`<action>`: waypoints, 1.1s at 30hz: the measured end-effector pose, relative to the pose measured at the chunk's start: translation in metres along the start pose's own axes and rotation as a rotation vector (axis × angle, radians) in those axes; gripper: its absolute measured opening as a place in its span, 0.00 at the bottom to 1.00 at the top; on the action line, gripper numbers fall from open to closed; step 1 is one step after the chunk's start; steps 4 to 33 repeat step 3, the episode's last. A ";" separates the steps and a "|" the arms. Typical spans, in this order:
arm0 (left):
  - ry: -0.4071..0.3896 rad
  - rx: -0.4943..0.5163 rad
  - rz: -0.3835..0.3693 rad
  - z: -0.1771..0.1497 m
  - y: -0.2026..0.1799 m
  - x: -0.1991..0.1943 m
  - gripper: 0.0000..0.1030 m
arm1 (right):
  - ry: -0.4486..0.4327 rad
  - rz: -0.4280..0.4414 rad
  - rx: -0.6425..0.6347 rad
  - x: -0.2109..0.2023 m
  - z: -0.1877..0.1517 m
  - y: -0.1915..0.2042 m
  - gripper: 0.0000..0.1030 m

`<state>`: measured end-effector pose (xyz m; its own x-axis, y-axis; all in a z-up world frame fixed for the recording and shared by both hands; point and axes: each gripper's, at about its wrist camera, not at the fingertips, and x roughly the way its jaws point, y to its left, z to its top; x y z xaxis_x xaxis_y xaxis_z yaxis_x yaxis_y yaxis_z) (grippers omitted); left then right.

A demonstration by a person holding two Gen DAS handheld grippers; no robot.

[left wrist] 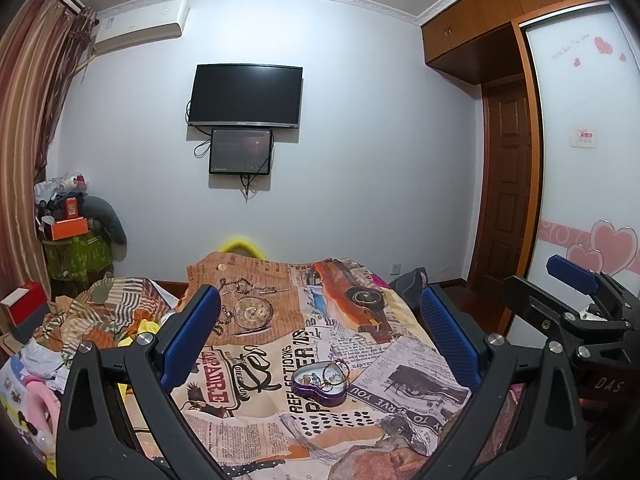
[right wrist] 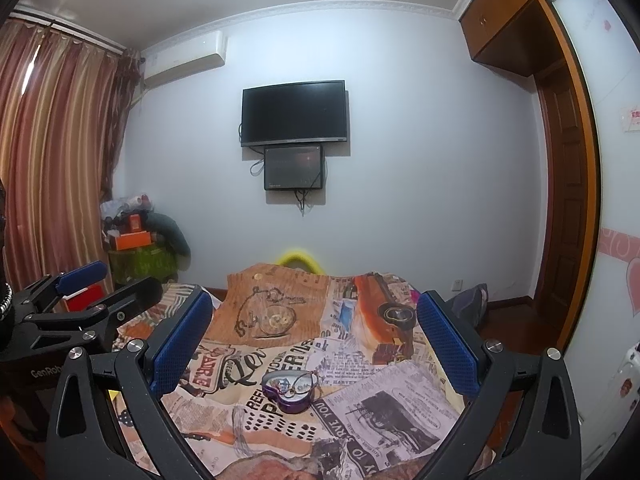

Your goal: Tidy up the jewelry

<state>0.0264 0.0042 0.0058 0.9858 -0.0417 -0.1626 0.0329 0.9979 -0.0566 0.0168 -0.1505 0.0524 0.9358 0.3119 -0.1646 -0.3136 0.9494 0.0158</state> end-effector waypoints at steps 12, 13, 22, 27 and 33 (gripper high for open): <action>0.008 -0.006 0.000 -0.001 0.002 0.004 0.98 | 0.008 -0.001 -0.001 0.003 -0.003 -0.001 0.98; 0.008 -0.006 0.000 -0.001 0.002 0.004 0.98 | 0.008 -0.001 -0.001 0.003 -0.003 -0.001 0.98; 0.008 -0.006 0.000 -0.001 0.002 0.004 0.98 | 0.008 -0.001 -0.001 0.003 -0.003 -0.001 0.98; 0.008 -0.006 0.000 -0.001 0.002 0.004 0.98 | 0.008 -0.001 -0.001 0.003 -0.003 -0.001 0.98; 0.008 -0.006 0.000 -0.001 0.002 0.004 0.98 | 0.008 -0.001 -0.001 0.003 -0.003 -0.001 0.98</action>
